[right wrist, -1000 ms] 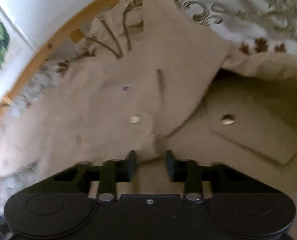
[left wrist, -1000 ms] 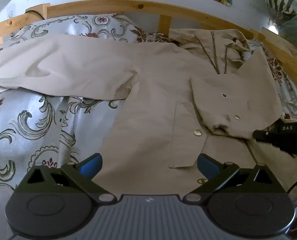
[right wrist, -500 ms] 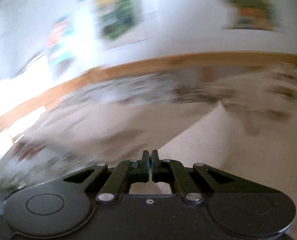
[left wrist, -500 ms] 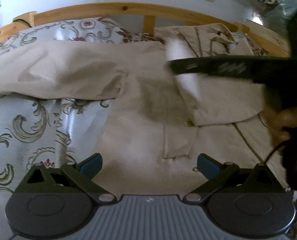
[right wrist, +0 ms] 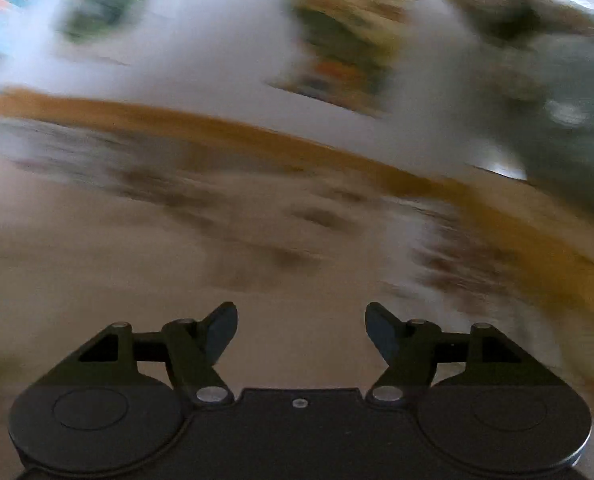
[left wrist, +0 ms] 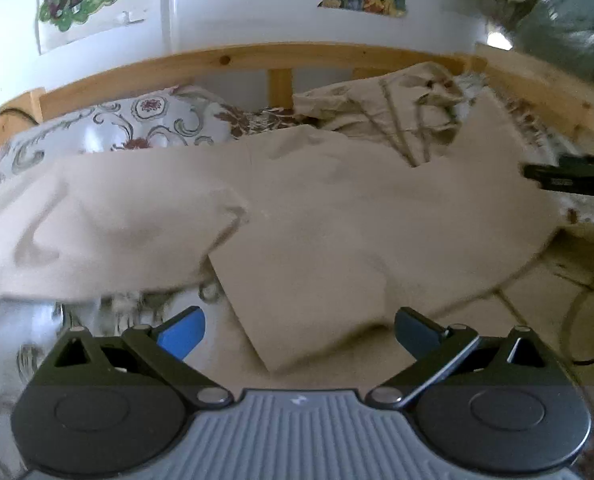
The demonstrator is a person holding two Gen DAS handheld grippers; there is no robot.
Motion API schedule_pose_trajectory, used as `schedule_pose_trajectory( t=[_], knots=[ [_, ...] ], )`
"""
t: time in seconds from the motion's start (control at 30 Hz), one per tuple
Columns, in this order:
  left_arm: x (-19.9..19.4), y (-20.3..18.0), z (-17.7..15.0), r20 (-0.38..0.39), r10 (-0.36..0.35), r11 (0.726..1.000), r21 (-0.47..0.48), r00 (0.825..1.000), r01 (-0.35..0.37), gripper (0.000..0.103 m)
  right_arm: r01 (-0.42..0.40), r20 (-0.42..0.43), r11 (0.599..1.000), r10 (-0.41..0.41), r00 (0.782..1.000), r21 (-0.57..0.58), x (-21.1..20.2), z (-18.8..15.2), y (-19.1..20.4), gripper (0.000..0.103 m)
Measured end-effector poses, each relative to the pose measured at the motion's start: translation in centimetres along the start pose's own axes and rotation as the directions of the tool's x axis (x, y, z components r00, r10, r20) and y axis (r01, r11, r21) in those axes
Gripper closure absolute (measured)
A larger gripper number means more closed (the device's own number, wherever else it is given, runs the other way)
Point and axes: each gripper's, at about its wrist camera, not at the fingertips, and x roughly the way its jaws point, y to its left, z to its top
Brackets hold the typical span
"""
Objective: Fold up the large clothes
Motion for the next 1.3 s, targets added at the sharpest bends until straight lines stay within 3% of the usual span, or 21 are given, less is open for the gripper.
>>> schedule_pose_trajectory(
  t=[0.07,0.13,0.17,0.2,0.27,0.33,0.5,0.57,0.63,0.73,0.83,0.9,1.0,1.13,1.2,1.3],
  knots=[
    [1.6,0.0,1.0,-0.008,0.025,1.0,-0.007,1.0,-0.025,0.001,-0.022,-0.081,0.996,0.029,0.996,0.086,1.6,-0.5,-1.6,0.03],
    [2.8,-0.1,1.6,-0.012,0.031,0.999,-0.025,0.999,-0.031,0.001,-0.059,-0.13,0.988,0.078,0.988,0.145,2.5,-1.2,-2.4,0.038],
    [3.3,-0.2,1.8,-0.015,0.027,0.999,-0.035,1.0,-0.027,0.001,-0.045,-0.15,0.992,0.063,0.987,0.116,2.9,-1.5,-2.2,0.07],
    [3.7,-0.3,1.9,-0.018,0.02,0.999,-0.041,1.0,-0.02,0.001,-0.039,-0.156,0.994,0.054,0.986,0.1,3.0,-1.8,-2.2,0.09],
    [4.6,-0.8,2.2,-0.024,0.006,0.999,-0.04,1.0,-0.007,0.001,-0.023,-0.115,0.993,0.036,0.993,0.115,2.7,-1.5,-3.3,0.095],
    [5.6,-1.7,2.4,-0.025,-0.014,1.0,-0.021,1.0,0.013,0.001,0.044,-0.059,0.996,-0.04,0.998,0.081,2.3,-0.9,-4.4,0.098],
    [8.3,-4.9,2.1,-0.068,-0.028,0.998,0.054,0.997,0.031,0.001,0.218,-0.004,0.971,-0.218,0.976,0.099,3.1,-0.1,-8.8,0.098],
    [9.1,-6.3,1.7,-0.082,-0.018,0.996,0.082,0.996,0.025,0.001,0.282,-0.029,0.958,-0.281,0.959,0.052,4.4,-1.5,-9.2,0.096],
    [9.6,-7.1,1.5,-0.093,-0.022,0.995,0.097,0.995,0.031,0.001,0.307,-0.106,0.952,-0.303,0.947,0.014,6.0,-3.0,-9.8,0.096],
    [10.2,-7.4,1.2,-0.111,-0.026,0.997,0.073,0.993,0.035,0.001,0.279,-0.085,0.956,-0.271,0.959,0.093,4.6,-3.5,-10.5,0.079],
    [11.0,-7.0,0.9,-0.145,-0.027,0.999,0.025,0.989,0.031,0.001,0.232,0.015,0.972,-0.233,0.972,0.037,3.6,-2.6,-9.0,0.057],
    [10.9,-6.9,0.8,-0.149,-0.026,1.0,0.007,0.988,0.027,0.001,0.188,-0.007,0.982,-0.188,0.982,-0.026,4.2,-2.9,-7.7,0.042],
    [10.3,-6.3,1.2,-0.158,-0.026,1.0,-0.022,0.987,0.022,0.001,0.156,-0.131,0.986,-0.163,0.978,-0.063,6.5,-4.6,-7.0,0.043],
    [7.7,-3.3,1.0,-0.108,-0.068,0.987,-0.151,0.992,0.051,0.001,0.153,-0.096,0.988,-0.153,0.984,-0.003,5.5,-4.2,-7.4,0.041],
    [6.3,-1.4,0.9,-0.091,-0.02,0.978,-0.207,0.996,0.0,0.001,0.124,-0.069,0.991,-0.121,0.99,0.045,4.7,-3.8,-7.1,0.031],
    [3.8,2.1,0.7,-0.085,0.115,0.943,-0.303,0.99,-0.136,0.001,0.069,-0.05,0.995,-0.065,0.997,0.077,3.8,-3.1,-6.5,0.024]
  ],
)
